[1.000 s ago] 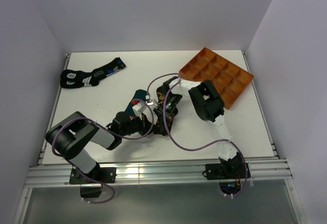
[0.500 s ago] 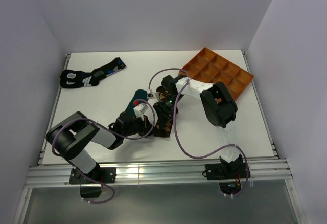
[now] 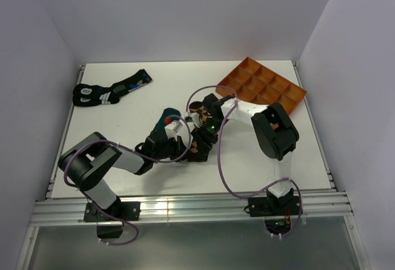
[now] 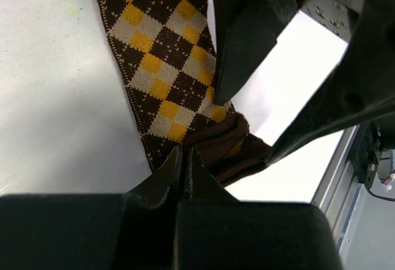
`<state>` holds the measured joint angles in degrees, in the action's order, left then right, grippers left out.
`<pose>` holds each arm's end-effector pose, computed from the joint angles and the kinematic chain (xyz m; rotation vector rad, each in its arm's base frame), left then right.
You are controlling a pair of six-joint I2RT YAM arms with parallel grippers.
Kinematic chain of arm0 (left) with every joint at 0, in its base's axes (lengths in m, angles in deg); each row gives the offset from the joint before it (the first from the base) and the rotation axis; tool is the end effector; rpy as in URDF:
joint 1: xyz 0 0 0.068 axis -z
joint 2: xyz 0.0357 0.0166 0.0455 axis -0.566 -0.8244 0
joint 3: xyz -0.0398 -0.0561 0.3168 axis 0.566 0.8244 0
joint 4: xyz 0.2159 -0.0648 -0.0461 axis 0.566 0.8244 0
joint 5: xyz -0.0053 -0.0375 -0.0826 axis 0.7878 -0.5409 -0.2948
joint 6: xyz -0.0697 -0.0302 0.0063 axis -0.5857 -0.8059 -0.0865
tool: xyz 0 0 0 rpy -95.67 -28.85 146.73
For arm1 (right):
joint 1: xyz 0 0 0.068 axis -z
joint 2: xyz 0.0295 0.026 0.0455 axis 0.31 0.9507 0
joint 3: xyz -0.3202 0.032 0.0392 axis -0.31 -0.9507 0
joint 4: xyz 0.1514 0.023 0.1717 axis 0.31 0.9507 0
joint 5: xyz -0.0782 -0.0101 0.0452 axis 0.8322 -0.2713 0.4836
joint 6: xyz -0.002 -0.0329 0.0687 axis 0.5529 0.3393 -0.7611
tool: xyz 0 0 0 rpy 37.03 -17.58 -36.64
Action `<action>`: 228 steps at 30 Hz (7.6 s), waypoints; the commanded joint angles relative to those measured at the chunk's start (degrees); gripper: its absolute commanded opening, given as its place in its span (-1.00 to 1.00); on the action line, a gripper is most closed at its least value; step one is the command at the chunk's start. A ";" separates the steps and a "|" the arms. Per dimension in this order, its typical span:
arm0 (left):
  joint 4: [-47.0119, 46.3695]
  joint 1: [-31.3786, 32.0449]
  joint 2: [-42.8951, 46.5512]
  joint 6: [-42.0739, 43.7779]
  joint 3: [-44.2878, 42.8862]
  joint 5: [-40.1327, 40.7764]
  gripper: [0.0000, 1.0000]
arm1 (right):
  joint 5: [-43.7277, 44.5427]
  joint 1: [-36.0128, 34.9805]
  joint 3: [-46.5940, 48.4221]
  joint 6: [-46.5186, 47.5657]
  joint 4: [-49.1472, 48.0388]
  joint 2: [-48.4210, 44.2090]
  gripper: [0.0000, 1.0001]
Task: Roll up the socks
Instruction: Roll the sock at the center of the board.
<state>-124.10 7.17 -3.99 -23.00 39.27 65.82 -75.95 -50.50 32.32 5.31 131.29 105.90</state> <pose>0.2004 -0.2063 0.1891 0.3601 2.1819 -1.1339 0.2750 0.2301 0.2041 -1.4332 2.4857 1.2318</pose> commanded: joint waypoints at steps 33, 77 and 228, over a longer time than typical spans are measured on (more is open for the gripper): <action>3.53 1.24 -3.59 -1.36 -5.03 3.51 -0.99 | 4.77 -3.50 -4.54 2.90 -4.98 -4.82 0.04; -9.13 4.49 2.93 7.25 1.30 7.38 0.11 | 14.62 1.86 1.18 -13.45 0.81 4.32 -1.00; 29.81 5.02 10.21 -25.88 -10.39 13.08 -0.49 | 10.94 -6.58 -22.22 15.19 -12.38 -20.31 -0.83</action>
<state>-91.03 11.22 3.03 -46.93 28.21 74.00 -58.84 -58.96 6.20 18.86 111.51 83.15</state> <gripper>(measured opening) 0.253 0.188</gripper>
